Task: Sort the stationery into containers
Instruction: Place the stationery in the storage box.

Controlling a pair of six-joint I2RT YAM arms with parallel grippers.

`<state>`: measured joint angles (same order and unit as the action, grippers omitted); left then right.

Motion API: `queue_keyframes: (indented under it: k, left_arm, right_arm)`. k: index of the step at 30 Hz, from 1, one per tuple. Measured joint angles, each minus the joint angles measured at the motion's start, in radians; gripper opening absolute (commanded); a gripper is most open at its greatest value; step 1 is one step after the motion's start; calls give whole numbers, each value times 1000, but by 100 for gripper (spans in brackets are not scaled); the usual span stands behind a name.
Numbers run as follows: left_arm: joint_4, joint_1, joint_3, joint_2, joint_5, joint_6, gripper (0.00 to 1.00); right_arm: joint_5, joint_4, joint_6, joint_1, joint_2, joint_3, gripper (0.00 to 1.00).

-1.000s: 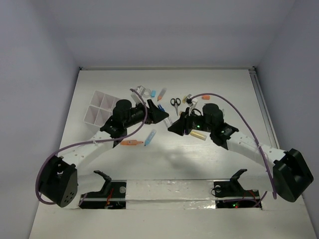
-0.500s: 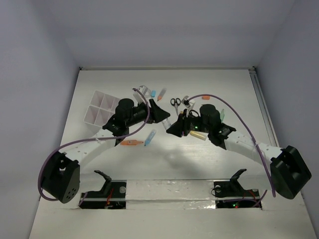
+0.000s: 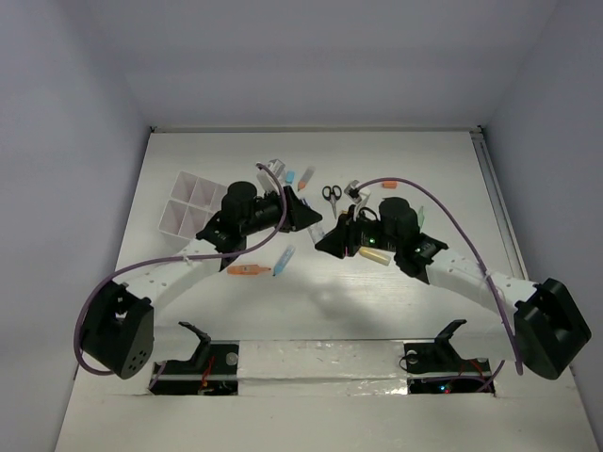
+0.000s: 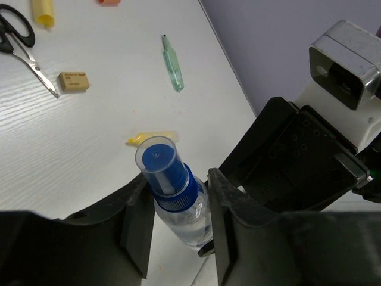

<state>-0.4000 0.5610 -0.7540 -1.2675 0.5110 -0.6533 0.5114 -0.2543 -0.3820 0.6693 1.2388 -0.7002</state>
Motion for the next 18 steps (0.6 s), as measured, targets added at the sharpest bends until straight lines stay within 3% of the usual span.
queue_keyframes:
  k: [1, 2, 4, 9, 15, 18]
  left_arm:
    - [3, 0, -9, -5, 3, 1, 18]
    - [8, 0, -17, -8, 4, 4, 5]
    - [19, 0, -28, -9, 5, 10, 0]
    - [83, 2, -65, -9, -7, 29, 0]
    - [176, -2, -131, -9, -95, 62, 0]
    - [220, -38, -167, -9, -167, 80, 0]
  right_arm:
    - [-6, 0, 0, 0, -5, 0, 9]
    - [-11, 0, 0, 0, -7, 0, 9]
    - [-19, -1, 0, 0, -12, 0, 16]
    - [-37, -3, 0, 0, -17, 0, 48]
    - [-95, 5, -2, 0, -57, 0, 65]
    - [-119, 18, 1, 0, -92, 1, 68]
